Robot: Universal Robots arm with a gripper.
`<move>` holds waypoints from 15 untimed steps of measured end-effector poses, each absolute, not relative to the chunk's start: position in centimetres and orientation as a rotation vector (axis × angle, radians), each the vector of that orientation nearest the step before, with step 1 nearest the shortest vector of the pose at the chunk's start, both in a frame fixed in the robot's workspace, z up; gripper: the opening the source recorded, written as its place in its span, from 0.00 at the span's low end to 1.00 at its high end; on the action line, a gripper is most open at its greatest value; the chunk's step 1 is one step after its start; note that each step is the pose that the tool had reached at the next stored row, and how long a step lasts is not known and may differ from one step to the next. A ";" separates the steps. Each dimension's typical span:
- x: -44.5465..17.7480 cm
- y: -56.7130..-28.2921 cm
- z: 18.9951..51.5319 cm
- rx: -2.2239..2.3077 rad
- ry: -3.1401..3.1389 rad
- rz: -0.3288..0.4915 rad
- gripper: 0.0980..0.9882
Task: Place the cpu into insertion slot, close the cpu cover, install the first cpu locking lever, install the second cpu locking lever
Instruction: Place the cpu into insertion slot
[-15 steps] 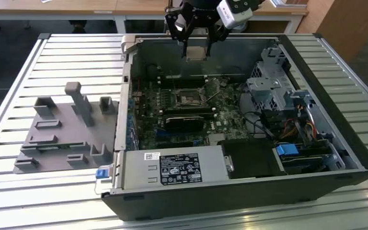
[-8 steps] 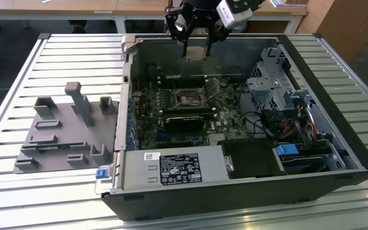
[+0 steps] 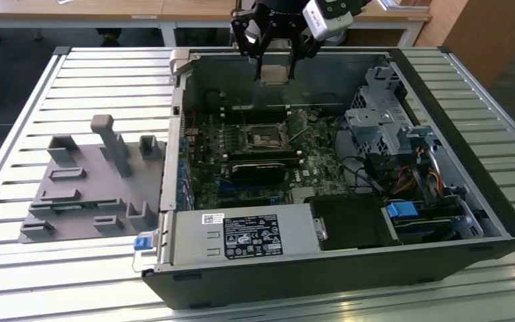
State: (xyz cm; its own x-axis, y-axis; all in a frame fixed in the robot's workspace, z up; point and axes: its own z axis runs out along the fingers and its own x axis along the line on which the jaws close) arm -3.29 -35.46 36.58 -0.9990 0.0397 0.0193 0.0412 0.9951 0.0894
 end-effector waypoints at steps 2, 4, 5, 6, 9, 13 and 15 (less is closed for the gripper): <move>-3.3 -35.5 36.6 -0.067 -3.120 -0.140 0.50; -3.3 -35.5 36.6 -0.070 -3.120 -0.140 0.50; -3.3 -35.5 36.6 -0.072 -3.120 -0.140 0.50; -3.3 -35.5 36.6 -0.074 -3.120 -0.140 0.50; -3.3 -35.5 36.6 -0.078 -3.120 -0.140 0.50; -3.3 -35.5 36.6 -0.083 -3.120 -0.140 0.50; -3.3 -35.5 36.6 -0.086 -3.120 -0.140 0.50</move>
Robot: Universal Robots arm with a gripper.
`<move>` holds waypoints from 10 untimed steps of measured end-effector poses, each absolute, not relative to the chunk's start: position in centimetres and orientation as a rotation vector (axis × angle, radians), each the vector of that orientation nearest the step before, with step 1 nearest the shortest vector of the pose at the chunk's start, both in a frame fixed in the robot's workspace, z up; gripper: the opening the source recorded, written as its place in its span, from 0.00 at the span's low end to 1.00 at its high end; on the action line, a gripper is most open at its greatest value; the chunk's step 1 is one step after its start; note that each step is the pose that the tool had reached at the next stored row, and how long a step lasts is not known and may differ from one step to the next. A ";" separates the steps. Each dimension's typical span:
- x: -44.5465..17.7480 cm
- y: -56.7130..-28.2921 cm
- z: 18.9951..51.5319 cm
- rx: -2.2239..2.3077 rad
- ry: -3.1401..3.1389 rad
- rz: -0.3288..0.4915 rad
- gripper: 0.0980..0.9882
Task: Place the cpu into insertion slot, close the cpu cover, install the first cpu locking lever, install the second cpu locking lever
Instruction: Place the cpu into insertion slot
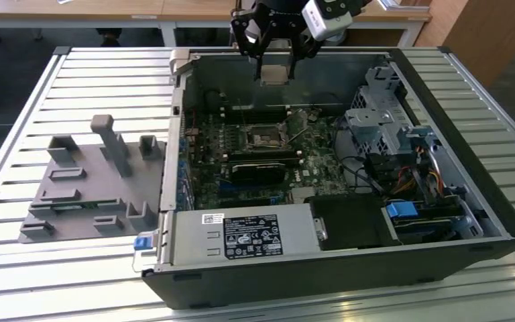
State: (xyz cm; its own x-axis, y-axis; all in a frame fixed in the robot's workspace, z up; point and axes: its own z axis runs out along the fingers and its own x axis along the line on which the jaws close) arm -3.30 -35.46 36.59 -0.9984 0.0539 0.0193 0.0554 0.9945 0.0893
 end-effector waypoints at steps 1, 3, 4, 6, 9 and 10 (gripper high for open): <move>-3.3 -35.5 36.6 -0.087 -3.120 -0.140 0.50; -3.3 -35.5 36.6 -0.089 -3.120 -0.140 0.50; -3.3 -35.5 36.6 -0.090 -3.120 -0.141 0.50; -3.3 -35.5 36.6 -0.093 -3.120 -0.140 0.50; -3.3 -35.5 36.6 -0.097 -3.120 -0.141 0.50; -3.3 -35.5 36.6 -0.099 -3.120 -0.141 0.50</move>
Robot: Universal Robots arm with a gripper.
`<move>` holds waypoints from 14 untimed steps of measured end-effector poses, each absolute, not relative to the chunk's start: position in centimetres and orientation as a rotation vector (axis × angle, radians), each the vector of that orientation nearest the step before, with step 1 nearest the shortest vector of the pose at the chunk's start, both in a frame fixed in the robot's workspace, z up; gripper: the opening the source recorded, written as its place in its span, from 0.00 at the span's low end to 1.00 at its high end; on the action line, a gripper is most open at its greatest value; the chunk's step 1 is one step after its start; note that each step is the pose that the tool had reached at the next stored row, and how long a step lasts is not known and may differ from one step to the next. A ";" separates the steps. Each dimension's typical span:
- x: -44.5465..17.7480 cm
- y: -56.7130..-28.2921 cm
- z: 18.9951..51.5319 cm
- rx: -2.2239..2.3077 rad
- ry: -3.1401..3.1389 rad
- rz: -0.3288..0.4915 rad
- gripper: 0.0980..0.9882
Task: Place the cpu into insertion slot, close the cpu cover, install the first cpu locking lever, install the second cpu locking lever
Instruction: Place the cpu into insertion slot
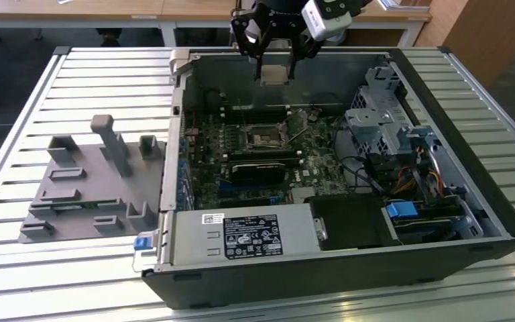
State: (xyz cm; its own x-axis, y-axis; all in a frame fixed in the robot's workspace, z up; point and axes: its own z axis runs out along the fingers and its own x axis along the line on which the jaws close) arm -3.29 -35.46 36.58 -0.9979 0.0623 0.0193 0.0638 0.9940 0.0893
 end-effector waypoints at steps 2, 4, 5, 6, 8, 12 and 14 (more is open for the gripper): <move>-3.3 -35.5 36.6 -0.101 -3.120 -0.141 0.50; -3.3 -35.5 36.6 -0.104 -3.120 -0.141 0.50; -3.3 -35.5 36.6 -0.106 -3.120 -0.141 0.50; -3.3 -35.5 36.6 -0.107 -3.120 -0.141 0.50; -3.3 -35.5 36.6 -0.110 -3.120 -0.141 0.50; -3.3 -35.5 36.6 -0.115 -3.120 -0.141 0.50; -3.3 -35.5 36.6 -0.118 -3.120 -0.141 0.50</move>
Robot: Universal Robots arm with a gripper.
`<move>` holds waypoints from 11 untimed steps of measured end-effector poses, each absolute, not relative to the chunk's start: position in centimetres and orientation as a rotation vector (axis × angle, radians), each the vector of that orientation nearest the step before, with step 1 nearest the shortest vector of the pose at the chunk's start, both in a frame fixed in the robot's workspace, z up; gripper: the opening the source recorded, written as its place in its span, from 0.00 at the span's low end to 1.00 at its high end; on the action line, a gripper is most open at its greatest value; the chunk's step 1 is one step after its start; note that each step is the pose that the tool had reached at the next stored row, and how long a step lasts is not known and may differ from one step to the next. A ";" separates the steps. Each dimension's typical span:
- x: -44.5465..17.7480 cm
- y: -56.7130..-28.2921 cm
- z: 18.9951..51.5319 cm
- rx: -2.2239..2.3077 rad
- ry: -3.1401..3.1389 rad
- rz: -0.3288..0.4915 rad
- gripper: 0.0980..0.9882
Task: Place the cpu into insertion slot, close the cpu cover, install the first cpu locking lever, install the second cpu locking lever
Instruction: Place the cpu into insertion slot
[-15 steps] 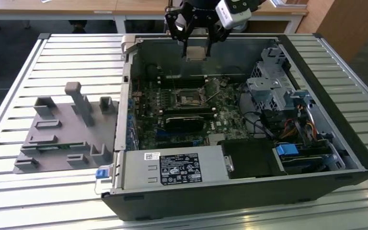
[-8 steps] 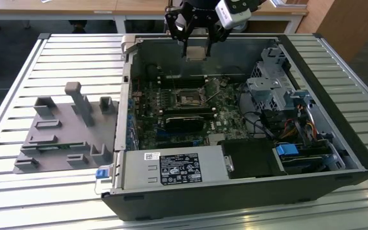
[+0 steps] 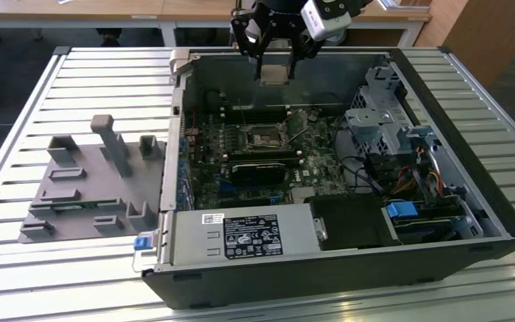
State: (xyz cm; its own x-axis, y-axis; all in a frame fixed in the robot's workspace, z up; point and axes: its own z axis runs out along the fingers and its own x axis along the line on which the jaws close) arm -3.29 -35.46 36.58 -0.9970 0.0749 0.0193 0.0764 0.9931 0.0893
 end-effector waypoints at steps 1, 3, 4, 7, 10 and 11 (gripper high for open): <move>-3.3 -35.5 36.6 -0.120 -3.120 -0.141 0.50; -3.3 -35.5 36.6 -0.123 -3.120 -0.141 0.50; -3.3 -35.5 36.6 -0.124 -3.120 -0.141 0.50; -3.3 -35.5 36.6 -0.130 -3.120 -0.141 0.50; -3.3 -35.5 36.6 -0.135 -3.120 -0.141 0.50; -3.3 -35.5 36.6 -0.136 -3.120 -0.141 0.50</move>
State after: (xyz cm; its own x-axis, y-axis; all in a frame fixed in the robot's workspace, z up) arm -3.29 -35.46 36.59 -0.9961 0.0863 0.0193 0.0876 0.9921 0.0893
